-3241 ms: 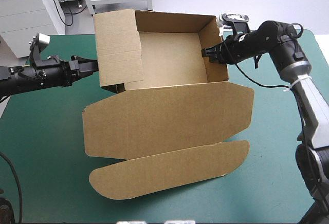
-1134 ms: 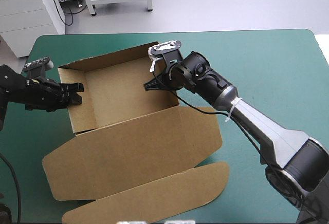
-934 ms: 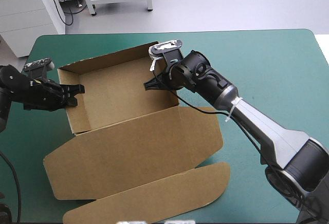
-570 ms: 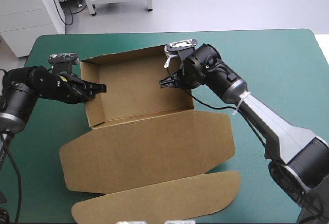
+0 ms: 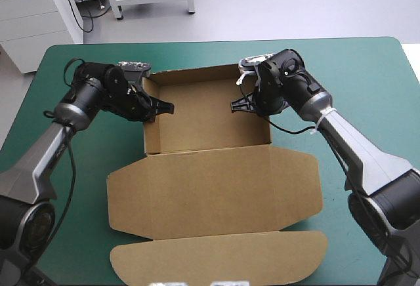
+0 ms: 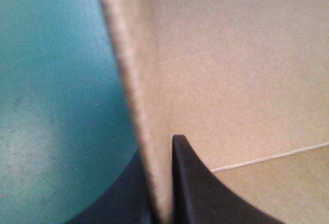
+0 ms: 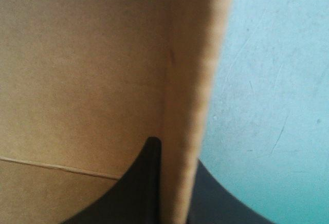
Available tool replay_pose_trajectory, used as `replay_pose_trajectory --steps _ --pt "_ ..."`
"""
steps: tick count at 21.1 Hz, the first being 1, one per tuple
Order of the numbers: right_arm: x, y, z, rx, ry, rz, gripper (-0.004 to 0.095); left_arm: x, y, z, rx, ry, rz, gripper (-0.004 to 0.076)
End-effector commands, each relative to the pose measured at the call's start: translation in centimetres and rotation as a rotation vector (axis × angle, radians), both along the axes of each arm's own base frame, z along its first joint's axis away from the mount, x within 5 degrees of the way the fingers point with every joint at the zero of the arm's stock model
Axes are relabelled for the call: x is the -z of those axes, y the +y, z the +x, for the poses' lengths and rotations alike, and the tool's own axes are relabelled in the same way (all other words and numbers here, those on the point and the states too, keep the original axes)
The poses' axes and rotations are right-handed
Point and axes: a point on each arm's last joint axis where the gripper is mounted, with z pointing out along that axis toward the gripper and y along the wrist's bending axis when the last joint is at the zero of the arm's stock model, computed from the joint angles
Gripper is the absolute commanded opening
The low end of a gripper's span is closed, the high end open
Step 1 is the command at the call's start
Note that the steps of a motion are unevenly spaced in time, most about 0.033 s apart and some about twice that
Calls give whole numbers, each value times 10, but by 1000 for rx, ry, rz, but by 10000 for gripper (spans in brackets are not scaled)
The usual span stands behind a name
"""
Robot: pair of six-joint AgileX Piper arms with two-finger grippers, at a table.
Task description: Fold the box
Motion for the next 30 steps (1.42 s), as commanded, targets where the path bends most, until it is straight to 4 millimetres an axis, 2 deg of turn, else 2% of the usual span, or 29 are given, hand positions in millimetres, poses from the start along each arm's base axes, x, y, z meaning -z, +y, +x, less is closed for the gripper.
replay_pose_trajectory --steps 1,3,4,7,11,21,23,26,30 --pt "-9 -5 -7 -36 55 122 -19 1 -17 6 45 -15 -41 -8" --pt "6 -7 4 -30 134 190 -19 23 -22 15 39 60 -34 -8" --pt "10 -7 7 -25 146 192 -19 27 -22 17 43 67 -30 -8" --pt "17 -5 10 -30 161 187 -18 32 -23 20 44 75 -24 -8" --pt "42 0 20 -25 219 162 -19 33 -23 25 46 29 -21 -8" --pt "45 -2 28 -23 153 134 -19 27 -24 39 24 -127 -48 -8" --pt "44 -1 29 -23 138 141 -19 33 -25 40 26 -102 -40 -8" --pt "44 -1 30 -20 129 146 -19 60 -27 42 34 51 3 -8" --pt "46 -1 31 -18 137 144 -19 72 -28 44 37 132 23 -8"
